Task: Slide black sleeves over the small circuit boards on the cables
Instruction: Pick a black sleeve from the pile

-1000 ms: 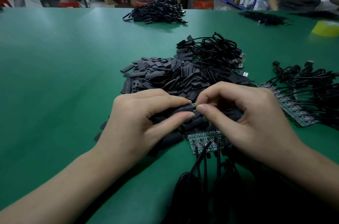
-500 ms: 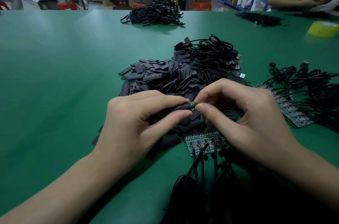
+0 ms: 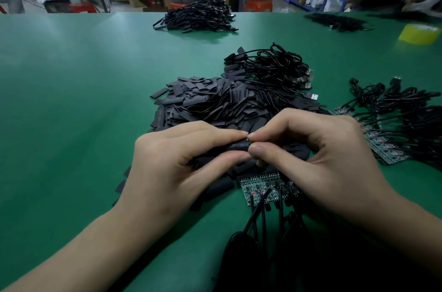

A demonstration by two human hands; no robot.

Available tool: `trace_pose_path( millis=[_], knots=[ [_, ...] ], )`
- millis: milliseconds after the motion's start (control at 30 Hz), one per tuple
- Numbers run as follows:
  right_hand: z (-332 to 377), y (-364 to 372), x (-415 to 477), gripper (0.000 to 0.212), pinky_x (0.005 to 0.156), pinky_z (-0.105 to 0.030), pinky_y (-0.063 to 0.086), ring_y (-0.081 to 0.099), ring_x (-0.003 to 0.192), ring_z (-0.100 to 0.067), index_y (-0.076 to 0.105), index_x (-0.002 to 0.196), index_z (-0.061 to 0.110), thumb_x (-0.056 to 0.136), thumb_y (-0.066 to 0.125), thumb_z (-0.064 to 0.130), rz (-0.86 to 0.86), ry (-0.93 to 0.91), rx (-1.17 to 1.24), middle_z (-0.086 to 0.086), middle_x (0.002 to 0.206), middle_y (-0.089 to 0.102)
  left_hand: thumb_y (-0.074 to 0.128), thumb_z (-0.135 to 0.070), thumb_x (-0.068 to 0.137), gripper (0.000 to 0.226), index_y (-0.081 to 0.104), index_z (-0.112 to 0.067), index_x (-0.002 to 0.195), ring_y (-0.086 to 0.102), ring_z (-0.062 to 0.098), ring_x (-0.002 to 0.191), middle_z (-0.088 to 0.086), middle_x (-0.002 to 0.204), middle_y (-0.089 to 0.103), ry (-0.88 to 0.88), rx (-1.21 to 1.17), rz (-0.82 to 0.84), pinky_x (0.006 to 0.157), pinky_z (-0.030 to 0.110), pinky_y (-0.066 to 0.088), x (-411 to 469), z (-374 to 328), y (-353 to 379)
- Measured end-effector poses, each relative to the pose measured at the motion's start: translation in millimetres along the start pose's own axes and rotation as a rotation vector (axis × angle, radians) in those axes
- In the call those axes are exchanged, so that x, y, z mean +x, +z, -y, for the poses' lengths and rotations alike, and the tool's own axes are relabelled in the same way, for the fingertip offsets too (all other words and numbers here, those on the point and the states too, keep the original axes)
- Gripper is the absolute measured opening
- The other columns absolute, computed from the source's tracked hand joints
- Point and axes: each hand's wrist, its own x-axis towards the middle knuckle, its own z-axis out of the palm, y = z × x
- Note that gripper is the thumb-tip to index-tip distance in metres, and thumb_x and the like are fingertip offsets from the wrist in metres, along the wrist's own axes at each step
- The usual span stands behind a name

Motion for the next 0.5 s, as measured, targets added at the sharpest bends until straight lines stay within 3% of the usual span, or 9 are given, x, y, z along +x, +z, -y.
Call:
trace_pose_path(
  millis=[200,300,367,500],
  knots=[
    [-4.8,-0.9,1.6,0.01,0.071,-0.024,0.059,0.076,0.074,-0.016,0.074,0.097,0.017,0.088,0.075,0.015,0.037,0.212,0.317,-0.001,0.081,0.077,0.079,-0.021,0.083,0.021,0.077,-0.02,0.104,0.068,0.001,0.084,-0.012,0.094,0.073,-0.052,-0.016,-0.056,0.078,0.014,0.049,2.3,-0.6,-0.8],
    [-5.9,1.0,1.3,0.006,0.068,-0.026,0.06,0.075,0.068,-0.021,0.074,0.089,0.015,0.089,0.072,0.021,0.072,0.297,0.442,-0.008,0.076,0.076,0.08,-0.023,0.083,0.022,0.076,-0.023,0.105,0.066,0.002,0.082,-0.011,0.091,0.071,-0.083,0.0,-0.07,0.077,0.014,0.047,1.6,0.0,0.1],
    [-5.2,2.8,-0.3,0.005,0.065,-0.026,0.06,0.074,0.065,-0.02,0.074,0.086,0.017,0.087,0.072,0.021,0.039,0.276,0.376,-0.005,0.073,0.074,0.081,-0.027,0.084,0.023,0.077,-0.026,0.107,0.065,0.003,0.083,-0.012,0.093,0.07,-0.141,0.015,-0.089,0.079,0.014,0.046,1.3,1.0,0.4],
    [-1.6,2.9,-1.7,0.001,0.064,-0.027,0.055,0.072,0.071,-0.011,0.076,0.088,0.024,0.089,0.075,0.024,-0.065,0.081,-0.044,0.012,0.075,0.073,0.078,-0.039,0.078,0.031,0.077,-0.029,0.108,0.07,0.003,0.081,-0.017,0.088,0.074,-0.335,-0.062,-0.179,0.079,0.011,0.048,0.4,3.1,0.4]
  ],
)
